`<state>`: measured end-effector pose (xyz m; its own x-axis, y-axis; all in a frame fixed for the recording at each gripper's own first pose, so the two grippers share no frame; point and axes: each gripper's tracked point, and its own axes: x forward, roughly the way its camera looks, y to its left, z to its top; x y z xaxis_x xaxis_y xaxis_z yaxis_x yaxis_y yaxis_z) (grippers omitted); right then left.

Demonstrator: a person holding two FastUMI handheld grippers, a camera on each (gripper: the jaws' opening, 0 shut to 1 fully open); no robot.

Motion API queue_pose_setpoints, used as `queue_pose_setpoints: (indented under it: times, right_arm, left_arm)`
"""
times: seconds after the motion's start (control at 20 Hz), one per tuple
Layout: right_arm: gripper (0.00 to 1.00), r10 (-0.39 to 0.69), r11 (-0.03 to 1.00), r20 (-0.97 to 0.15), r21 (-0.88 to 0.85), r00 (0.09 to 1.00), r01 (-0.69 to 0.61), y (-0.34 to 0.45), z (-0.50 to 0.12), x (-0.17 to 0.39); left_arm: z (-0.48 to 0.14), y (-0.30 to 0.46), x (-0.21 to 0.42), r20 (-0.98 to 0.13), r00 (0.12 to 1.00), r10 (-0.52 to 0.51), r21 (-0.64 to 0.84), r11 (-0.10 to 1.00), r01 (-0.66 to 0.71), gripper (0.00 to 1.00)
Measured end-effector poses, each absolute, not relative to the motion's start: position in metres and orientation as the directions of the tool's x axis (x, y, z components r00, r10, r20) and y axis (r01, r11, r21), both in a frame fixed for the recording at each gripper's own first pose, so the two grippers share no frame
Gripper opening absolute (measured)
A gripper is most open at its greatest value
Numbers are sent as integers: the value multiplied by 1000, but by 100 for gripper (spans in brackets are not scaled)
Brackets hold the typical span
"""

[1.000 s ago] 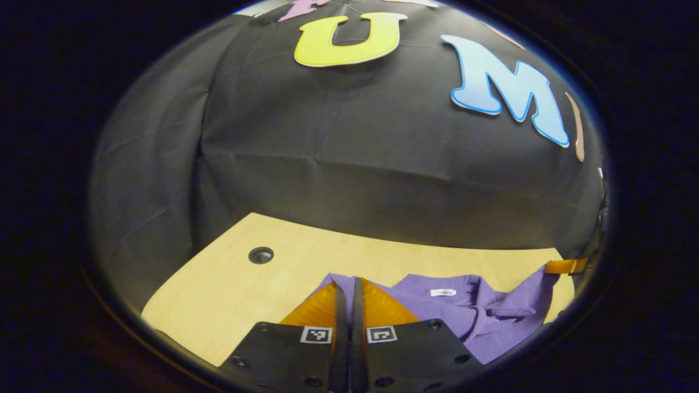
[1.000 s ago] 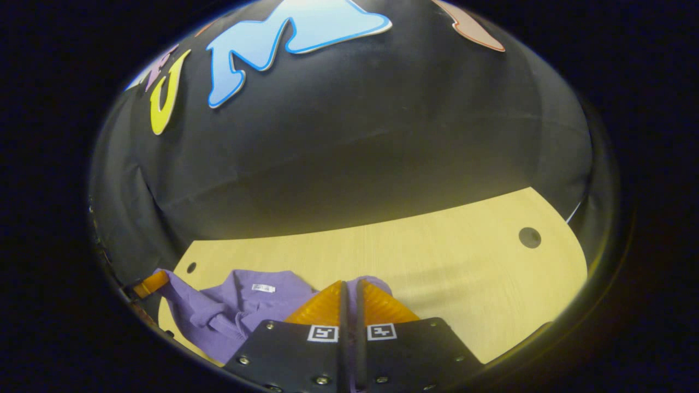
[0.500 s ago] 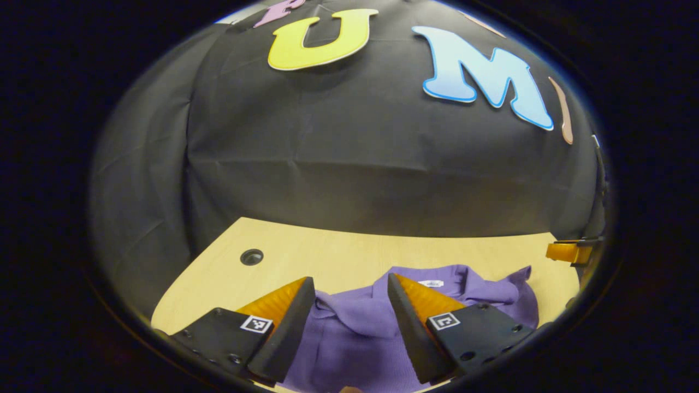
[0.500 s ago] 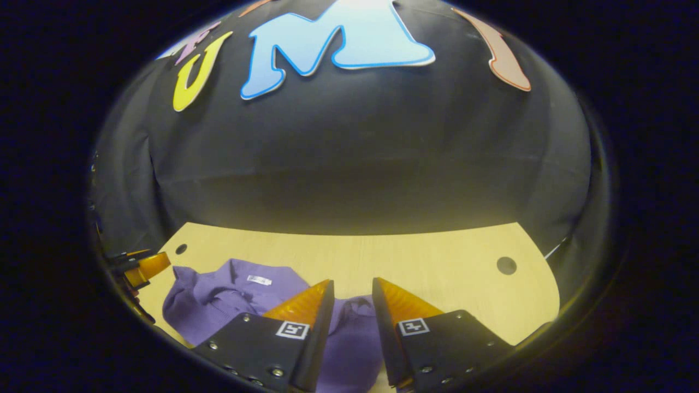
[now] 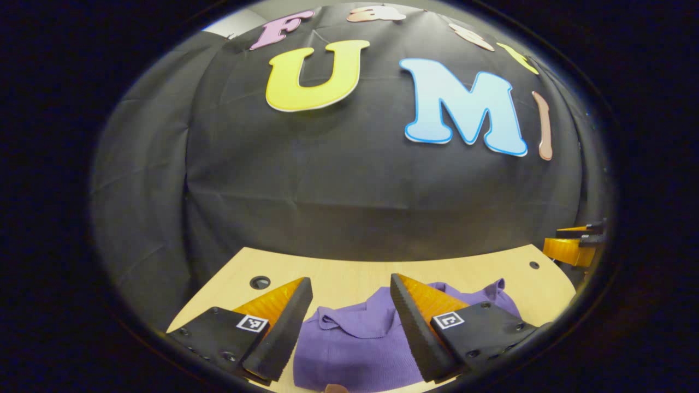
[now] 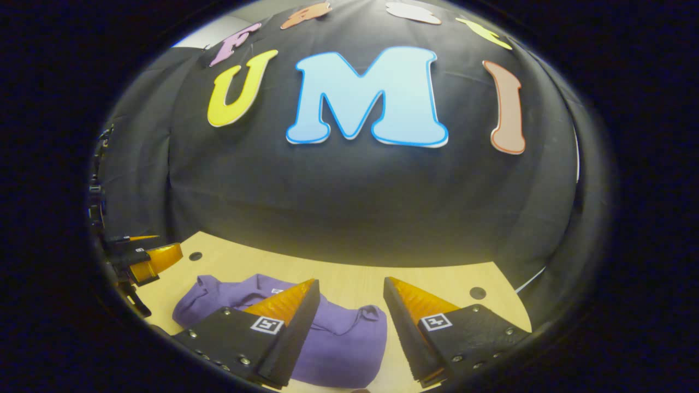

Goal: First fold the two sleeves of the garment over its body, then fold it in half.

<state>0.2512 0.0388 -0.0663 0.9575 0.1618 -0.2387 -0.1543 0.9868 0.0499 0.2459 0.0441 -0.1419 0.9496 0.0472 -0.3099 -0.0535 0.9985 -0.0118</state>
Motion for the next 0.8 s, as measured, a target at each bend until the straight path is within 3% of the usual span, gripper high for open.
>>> queue_pose_setpoints:
  times: [0.45,0.8]
  right_arm:
    - [76,116,993,-126,36,985,-112,54,-15,145]
    - [76,75,997,-49,-9,996,-75,65,11,96]
  left_arm:
    - [-81,47,165,-183,983,-30,-4,1000,30,94]
    - [-54,44,113,-138,989,-56,5,998,57,94]
